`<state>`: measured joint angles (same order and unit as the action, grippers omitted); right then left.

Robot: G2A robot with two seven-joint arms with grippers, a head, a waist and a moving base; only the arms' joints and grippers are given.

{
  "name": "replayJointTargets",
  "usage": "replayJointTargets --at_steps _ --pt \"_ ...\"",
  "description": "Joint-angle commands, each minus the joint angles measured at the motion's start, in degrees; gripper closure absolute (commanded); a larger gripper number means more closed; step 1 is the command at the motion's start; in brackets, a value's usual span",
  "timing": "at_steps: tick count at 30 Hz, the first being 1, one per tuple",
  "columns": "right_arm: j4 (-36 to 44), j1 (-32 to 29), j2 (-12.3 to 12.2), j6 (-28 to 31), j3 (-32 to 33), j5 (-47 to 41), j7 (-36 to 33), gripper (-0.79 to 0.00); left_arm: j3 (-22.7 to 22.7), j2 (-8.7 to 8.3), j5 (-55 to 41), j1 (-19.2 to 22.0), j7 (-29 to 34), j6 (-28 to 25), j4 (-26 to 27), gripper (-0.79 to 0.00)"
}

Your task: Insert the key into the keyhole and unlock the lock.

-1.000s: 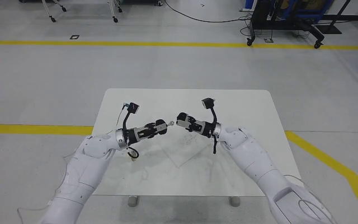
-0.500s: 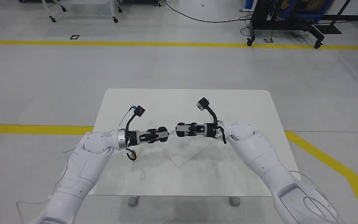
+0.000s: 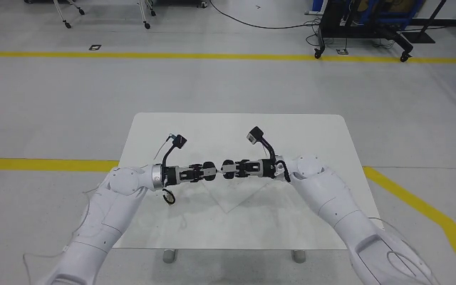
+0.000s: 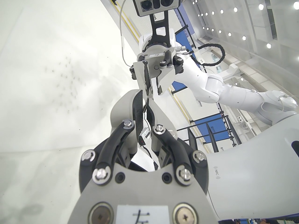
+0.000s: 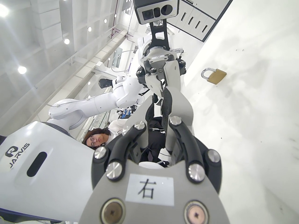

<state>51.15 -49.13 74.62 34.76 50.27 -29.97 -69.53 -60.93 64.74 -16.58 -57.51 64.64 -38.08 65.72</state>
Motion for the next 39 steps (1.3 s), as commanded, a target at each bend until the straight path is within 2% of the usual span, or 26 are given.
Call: replayJointTargets --at_steps 1,8,18,21,22,23,33,34,35,39 --pt "0.1 0.0 -0.1 -0.2 -0.2 0.0 -0.2 -0.108 0.2 0.02 -0.2 0.1 0.0 -0.2 -0.2 0.0" --pt "-0.5 0.4 -0.3 -0.3 -1.2 0.0 -0.3 -0.179 0.5 0.0 -0.7 0.4 -0.4 -0.8 -0.6 0.0" --pt "-2.3 1.4 -0.1 -0.1 -2.3 -0.2 -0.1 -0.194 0.4 -0.18 -1.4 0.2 -1.2 -1.3 -0.5 0.0" --pt "-2.8 1.7 0.1 0.0 -2.7 -0.3 0.0 -0.154 0.5 -0.22 -1.2 0.2 -1.4 -1.3 -0.4 0.0" --pt "-2.9 1.7 0.1 -0.1 -2.8 -0.4 0.0 -0.04 0.5 -0.23 -1.1 0.2 -1.5 -1.2 -0.4 0.0" --pt "-2.9 1.8 0.2 -0.2 -2.9 -0.5 -0.2 0.0 0.6 -0.24 -1.0 0.2 -1.6 -1.2 -0.4 0.0" --pt "-3.0 2.1 0.2 -1.0 -3.3 -2.0 -1.0 0.0 0.9 -0.35 0.5 0.1 -3.1 -1.7 0.3 0.0" --pt "-3.0 2.0 0.2 -1.0 -3.3 -2.2 -0.9 0.0 1.0 -0.35 0.2 0.1 -3.0 -1.7 0.3 -0.16" --pt "-2.9 2.1 0.2 -0.9 -3.2 -2.3 -0.9 0.0 1.0 -0.35 -0.1 0.1 -2.9 -1.6 0.4 -0.785" --pt "-2.8 2.2 -0.4 0.1 -1.8 -2.8 0.1 0.0 -0.3 -0.76 -0.8 0.3 -2.7 -1.3 -0.2 -0.785"
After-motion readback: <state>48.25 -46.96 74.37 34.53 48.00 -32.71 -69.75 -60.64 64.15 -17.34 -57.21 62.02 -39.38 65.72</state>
